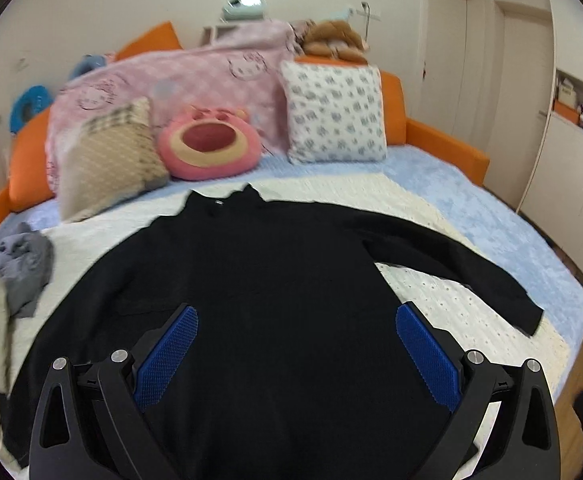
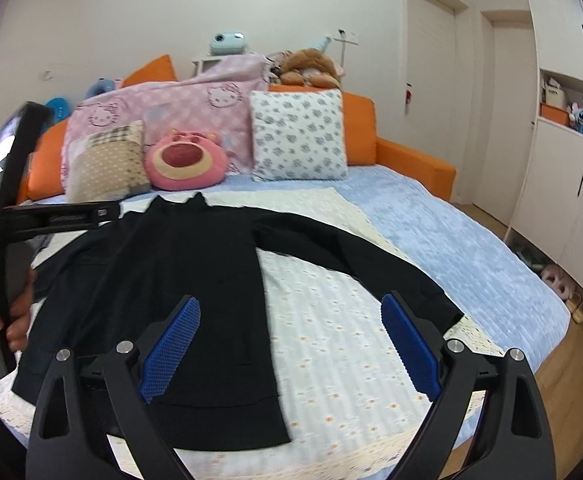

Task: Fold large clothes
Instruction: 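Grasp the black jacket's sleeve cuff with the right tool and lift it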

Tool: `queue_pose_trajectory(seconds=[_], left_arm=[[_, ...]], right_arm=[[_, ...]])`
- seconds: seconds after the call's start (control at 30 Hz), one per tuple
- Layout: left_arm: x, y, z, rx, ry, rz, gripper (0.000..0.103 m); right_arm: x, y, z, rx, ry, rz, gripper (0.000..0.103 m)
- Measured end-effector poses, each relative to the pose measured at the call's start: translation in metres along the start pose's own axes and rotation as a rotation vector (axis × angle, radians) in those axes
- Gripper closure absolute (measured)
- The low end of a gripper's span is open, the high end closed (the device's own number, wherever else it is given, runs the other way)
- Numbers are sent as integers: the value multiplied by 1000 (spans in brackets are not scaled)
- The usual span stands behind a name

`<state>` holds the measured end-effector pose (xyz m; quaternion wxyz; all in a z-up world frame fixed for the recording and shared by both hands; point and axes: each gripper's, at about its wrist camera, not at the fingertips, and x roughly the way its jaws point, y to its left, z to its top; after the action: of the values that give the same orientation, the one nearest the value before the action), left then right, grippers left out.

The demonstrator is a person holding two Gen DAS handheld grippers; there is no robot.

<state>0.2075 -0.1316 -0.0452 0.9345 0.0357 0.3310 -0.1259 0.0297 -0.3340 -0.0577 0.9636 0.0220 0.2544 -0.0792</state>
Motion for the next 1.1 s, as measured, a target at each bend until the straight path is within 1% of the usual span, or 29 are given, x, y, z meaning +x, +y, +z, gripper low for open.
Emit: queue_pose_trajectory(seconds=[0.1, 0.17, 0.2, 0.23, 0.33, 0.37, 0.5, 0.53, 0.57, 0.67, 0.73, 0.8, 0.87, 0.93, 1.0, 1.07, 1.1], left_arm=[[52, -30, 11, 34, 68, 21, 2], [94, -49, 14, 55, 152, 24, 2], [113, -57, 15, 59, 185, 24, 2], [128, -61, 16, 61, 201, 24, 2], [164, -76, 22, 52, 214, 39, 2], [174, -81, 26, 37, 216, 30, 2], [214, -88, 43, -70, 245, -23, 2], [223, -90, 46, -87, 257, -30, 2], [234, -92, 50, -101, 259, -21, 2], [261, -98, 58, -111, 246, 26, 2], [278, -102, 59, -109, 253, 33, 2], [295, -104, 57, -128, 285, 26, 2], [308, -101, 53, -159, 316, 26, 2], [321, -99, 46, -186, 346, 26, 2], [327, -101, 38, -173, 342, 37, 2], [326, -112, 32, -111, 304, 73, 2], [326, -115, 31, -97, 299, 84, 2]], right_arm=[[18, -21, -4, -5, 38, -16, 12], [29, -34, -8, 1, 59, -14, 12], [36, -44, -9, 11, 70, -13, 12], [42, -52, -10, 19, 78, -12, 12], [60, -77, -13, 32, 98, -11, 12], [65, -85, -13, 29, 100, -15, 12], [89, -120, -16, -2, 88, -20, 12], [97, -129, -17, -7, 93, -34, 12], [106, -139, -18, -9, 101, -40, 12], [132, -165, -23, 12, 167, -33, 12], [153, -184, -30, 43, 224, -18, 12], [169, -195, -35, 64, 270, -9, 12], [185, -203, -41, 76, 315, -31, 13], [196, -210, -45, 107, 348, -25, 13], [204, -215, -47, 122, 361, -28, 13], [209, -215, -48, 119, 372, -42, 13], [211, -216, -50, 117, 375, -42, 13]])
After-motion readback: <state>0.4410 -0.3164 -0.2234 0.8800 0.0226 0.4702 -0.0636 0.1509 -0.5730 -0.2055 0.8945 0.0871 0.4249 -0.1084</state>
